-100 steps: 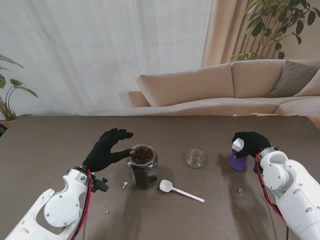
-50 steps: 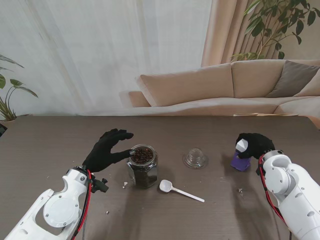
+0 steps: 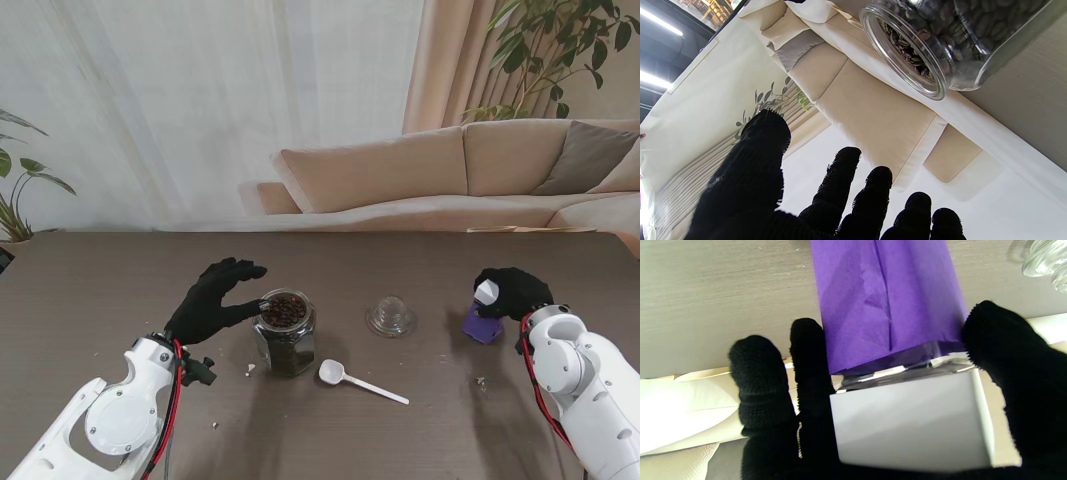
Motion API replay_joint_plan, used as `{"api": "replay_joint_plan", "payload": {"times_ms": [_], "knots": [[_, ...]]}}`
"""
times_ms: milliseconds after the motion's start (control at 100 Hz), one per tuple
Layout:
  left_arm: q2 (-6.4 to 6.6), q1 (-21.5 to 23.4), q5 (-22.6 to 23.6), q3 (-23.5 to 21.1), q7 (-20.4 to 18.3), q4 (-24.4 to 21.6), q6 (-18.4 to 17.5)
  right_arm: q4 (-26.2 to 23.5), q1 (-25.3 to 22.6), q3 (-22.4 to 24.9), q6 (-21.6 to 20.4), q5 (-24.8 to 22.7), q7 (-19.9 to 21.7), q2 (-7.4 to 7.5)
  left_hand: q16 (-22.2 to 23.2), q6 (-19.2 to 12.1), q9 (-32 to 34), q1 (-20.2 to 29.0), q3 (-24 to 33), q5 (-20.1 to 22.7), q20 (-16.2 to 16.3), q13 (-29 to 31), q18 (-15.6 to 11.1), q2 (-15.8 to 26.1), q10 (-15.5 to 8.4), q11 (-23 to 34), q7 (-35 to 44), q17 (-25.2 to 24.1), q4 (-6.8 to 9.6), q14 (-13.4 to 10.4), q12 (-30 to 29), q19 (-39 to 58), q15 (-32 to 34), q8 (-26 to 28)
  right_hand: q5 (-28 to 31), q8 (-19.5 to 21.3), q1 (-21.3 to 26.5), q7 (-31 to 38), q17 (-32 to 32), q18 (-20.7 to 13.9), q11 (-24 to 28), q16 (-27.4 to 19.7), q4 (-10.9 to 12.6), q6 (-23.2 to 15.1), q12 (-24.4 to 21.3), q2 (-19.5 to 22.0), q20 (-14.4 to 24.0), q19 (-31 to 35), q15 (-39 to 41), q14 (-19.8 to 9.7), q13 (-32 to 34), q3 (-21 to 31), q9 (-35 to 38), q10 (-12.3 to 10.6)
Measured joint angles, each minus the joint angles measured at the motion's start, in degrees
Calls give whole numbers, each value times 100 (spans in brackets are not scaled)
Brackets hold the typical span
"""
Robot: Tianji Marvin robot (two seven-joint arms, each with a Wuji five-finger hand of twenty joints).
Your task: Portion coffee beans from the glass jar into the coffee jar
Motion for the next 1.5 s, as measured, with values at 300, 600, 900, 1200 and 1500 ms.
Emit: {"api": "replay_joint_plan", "payload": {"times_ms": [300,600,900,1200,1500], "knots": [[-1,18,-7,9,21,-13,36,-105,-71,64,-40,-49,218,26,0,0,0,5,-2,1,0,1,0,0,0,0,0,0,0,1,1,0,0,1,-901,-21,-396,-693,1,-7,-285,-528,114,-72,-306,72,-1,-448,-1091,45,-1142,-10,-1208,-59],[-1,31,-20,1,9,-34,42,-275,-136,161,-134,-70,527,52,1,0,1,27,-6,59,0,1,0,49,1,0,0,0,0,1,2,0,0,10,-1341,-382,-662,-1213,-343,-8,-951,-1140,114,-75,-1006,369,-1,-1515,-2153,136,-1768,-154,-1632,-60],[-1,45,-45,-2,3,-53,53,-407,-172,252,-189,-53,621,62,1,1,1,28,-63,59,0,2,0,49,5,0,0,0,0,1,2,-1,0,14,-1629,-465,-732,-1377,-346,53,-1171,-1488,114,-74,-1336,433,-282,-2381,-2748,267,-2079,-281,-1918,-61],[-1,55,-54,-11,-4,-69,57,-426,-128,293,-156,-43,614,61,1,2,2,27,-65,59,1,2,0,49,10,0,0,0,0,2,3,-1,0,17,-1806,-553,-970,-1524,-348,207,-1424,-1783,114,-71,-1625,787,-579,-3135,-3117,342,-2240,-536,-2056,-61],[-1,52,-49,-14,7,-68,42,-855,-188,431,-162,-192,549,54,1,2,2,28,-71,59,1,2,0,49,12,0,0,0,0,2,3,-1,0,18,-1654,-449,-1030,-1377,-349,225,-1424,-1901,230,-63,-1702,1507,-619,-3588,-3232,342,-2528,-1196,-2056,-61]]}}
